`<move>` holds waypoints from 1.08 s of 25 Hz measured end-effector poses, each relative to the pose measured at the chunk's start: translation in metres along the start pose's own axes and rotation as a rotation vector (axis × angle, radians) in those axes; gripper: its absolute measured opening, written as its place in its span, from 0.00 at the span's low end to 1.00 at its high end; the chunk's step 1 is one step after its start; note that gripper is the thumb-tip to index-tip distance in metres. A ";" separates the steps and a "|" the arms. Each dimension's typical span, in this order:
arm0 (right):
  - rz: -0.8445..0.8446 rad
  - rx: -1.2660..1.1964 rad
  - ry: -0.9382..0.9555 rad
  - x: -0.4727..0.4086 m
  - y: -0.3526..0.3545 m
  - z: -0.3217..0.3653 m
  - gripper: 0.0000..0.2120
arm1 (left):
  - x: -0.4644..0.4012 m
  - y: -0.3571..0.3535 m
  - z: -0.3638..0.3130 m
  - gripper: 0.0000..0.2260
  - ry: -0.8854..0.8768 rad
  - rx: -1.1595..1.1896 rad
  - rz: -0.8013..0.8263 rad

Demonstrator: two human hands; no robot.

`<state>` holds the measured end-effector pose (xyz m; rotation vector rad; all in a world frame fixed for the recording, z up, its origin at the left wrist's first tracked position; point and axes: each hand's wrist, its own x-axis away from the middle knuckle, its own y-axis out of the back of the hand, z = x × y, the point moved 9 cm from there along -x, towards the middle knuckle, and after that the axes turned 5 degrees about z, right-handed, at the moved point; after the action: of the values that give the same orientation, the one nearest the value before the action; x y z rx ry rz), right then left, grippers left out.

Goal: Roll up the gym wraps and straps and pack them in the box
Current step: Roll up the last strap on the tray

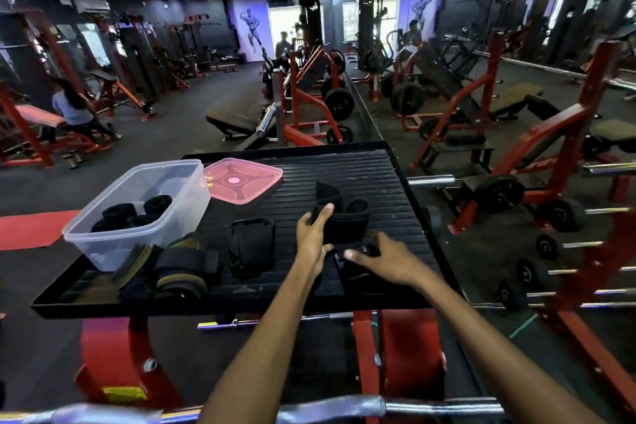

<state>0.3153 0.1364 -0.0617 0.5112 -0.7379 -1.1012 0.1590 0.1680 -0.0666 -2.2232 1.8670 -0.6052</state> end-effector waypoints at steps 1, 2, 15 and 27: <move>0.041 0.086 0.008 0.003 -0.005 0.001 0.42 | -0.004 0.001 0.002 0.11 0.001 0.000 -0.005; 0.058 0.132 0.036 0.004 -0.006 0.002 0.39 | -0.006 0.002 0.004 0.06 0.007 0.001 -0.007; -0.471 -0.359 0.078 -0.011 0.041 0.025 0.17 | -0.005 0.017 -0.012 0.17 -0.320 -0.273 -0.061; -0.289 -0.417 0.045 -0.045 0.039 0.057 0.15 | -0.020 0.004 -0.045 0.11 0.099 -0.360 0.179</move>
<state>0.2845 0.1926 -0.0090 0.2885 -0.3832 -1.4655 0.1344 0.1924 -0.0309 -2.2245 2.3562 -0.3780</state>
